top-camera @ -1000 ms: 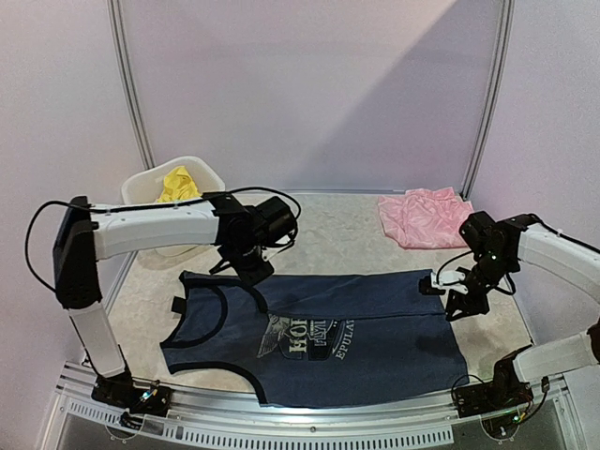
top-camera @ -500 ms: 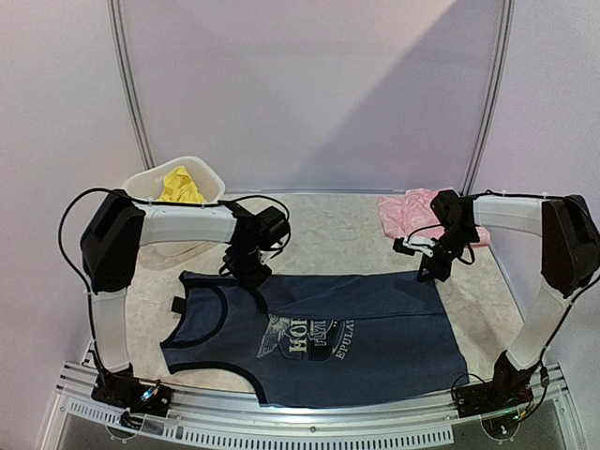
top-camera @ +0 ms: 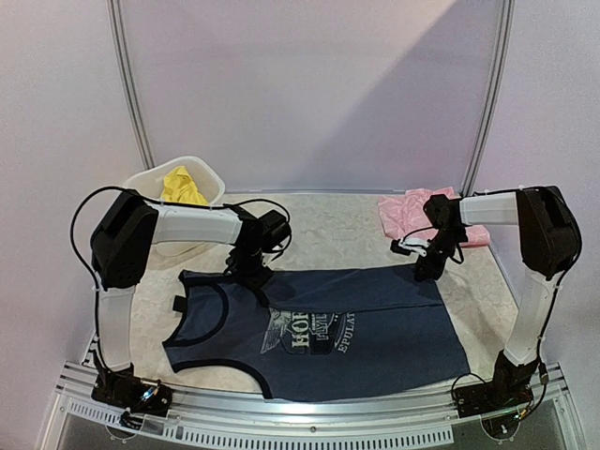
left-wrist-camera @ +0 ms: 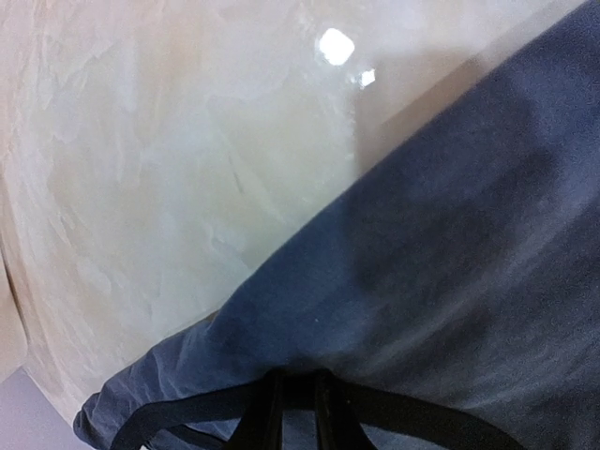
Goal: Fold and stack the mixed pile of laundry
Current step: Adjust the 1/3-folded tank top at the center of the board.
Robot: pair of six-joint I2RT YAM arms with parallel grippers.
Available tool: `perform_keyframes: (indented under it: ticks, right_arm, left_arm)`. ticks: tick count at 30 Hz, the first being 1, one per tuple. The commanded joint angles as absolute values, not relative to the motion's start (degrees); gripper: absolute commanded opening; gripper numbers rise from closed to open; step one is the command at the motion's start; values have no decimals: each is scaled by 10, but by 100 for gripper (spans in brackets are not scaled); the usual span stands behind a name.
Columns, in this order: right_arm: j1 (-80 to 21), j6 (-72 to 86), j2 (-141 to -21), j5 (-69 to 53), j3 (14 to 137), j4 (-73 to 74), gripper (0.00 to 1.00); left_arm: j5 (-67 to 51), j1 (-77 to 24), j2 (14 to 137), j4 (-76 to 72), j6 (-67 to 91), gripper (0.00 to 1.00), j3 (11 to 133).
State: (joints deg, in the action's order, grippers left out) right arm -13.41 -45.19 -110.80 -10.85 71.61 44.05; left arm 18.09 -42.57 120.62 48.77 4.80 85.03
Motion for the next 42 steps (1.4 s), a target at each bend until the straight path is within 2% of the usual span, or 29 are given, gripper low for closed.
perform_keyframes:
  ticks: [1,13,19,22,29,30,31,33,34,38,40,42]
  right_arm:
    - [-112,-439,-1165,-36,724,420,0]
    - [-102,-430,-1187,-32,769,440,0]
    - [-102,-429,-1133,-36,778,470,2]
    - [-101,-427,-1067,-34,780,487,6]
    - [-101,-398,-881,-13,744,465,27]
    - [-101,-391,-837,-6,728,444,34]
    - [-101,-377,-810,-3,711,410,46]
    - [-99,-347,-753,13,665,353,91]
    - [-99,-322,-723,-2,647,345,98]
    - [-99,-359,-716,-85,645,428,97]
    - [-98,-400,-733,-129,656,514,87]
    - [-99,-470,-735,-151,633,562,81]
  left_arm:
    - [166,-400,1261,469,44,13,856]
    - [167,-375,1323,527,16,13,1015]
    - [182,-383,1263,554,24,14,1026]
    - [211,-394,1208,569,24,19,1032]
    - [312,-431,1071,562,11,42,1025]
    - [322,-431,1050,549,11,47,1012]
    - [331,-431,1029,530,16,57,989]
    - [365,-423,986,464,45,86,923]
    - [383,-417,969,438,66,97,890]
    - [352,-380,936,407,132,100,818]
    - [317,-380,915,379,122,100,785]
    - [278,-387,886,343,115,98,746]
